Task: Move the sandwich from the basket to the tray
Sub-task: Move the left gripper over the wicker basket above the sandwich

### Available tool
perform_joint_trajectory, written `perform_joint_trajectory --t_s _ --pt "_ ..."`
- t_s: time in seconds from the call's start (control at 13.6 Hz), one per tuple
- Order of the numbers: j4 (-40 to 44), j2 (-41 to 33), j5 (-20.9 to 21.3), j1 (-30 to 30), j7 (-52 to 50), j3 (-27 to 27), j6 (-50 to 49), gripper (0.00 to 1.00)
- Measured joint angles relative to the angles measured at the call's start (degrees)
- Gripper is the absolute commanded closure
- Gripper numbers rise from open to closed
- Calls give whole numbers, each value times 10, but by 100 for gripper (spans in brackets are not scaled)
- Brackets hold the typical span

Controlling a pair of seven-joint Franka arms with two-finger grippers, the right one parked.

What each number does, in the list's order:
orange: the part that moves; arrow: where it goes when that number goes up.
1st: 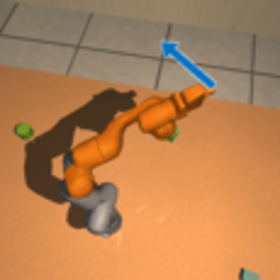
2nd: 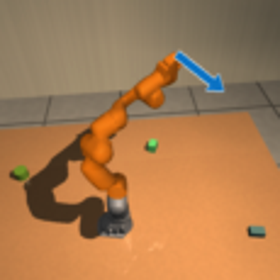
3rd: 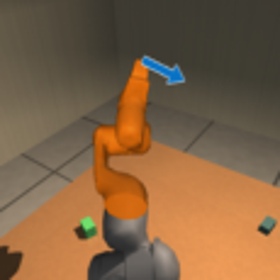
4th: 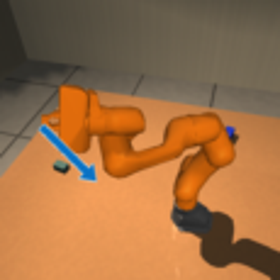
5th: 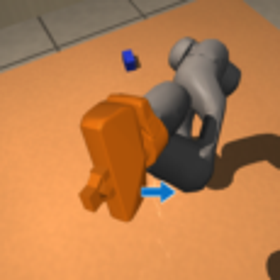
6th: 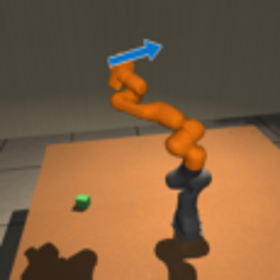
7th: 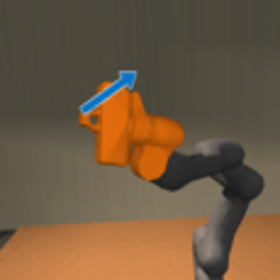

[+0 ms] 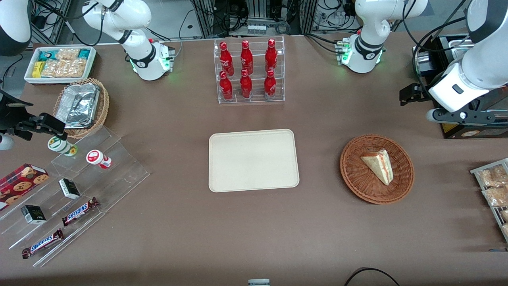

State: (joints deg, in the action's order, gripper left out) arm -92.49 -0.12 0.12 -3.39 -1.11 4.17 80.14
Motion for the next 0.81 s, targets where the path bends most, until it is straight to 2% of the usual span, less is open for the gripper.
perform_joint_trajectory --t_s 0.37,0.81 --pt "-1 3 0 0 0 0 6 0" --pt "-78 28 0 0 0 0 111 0"
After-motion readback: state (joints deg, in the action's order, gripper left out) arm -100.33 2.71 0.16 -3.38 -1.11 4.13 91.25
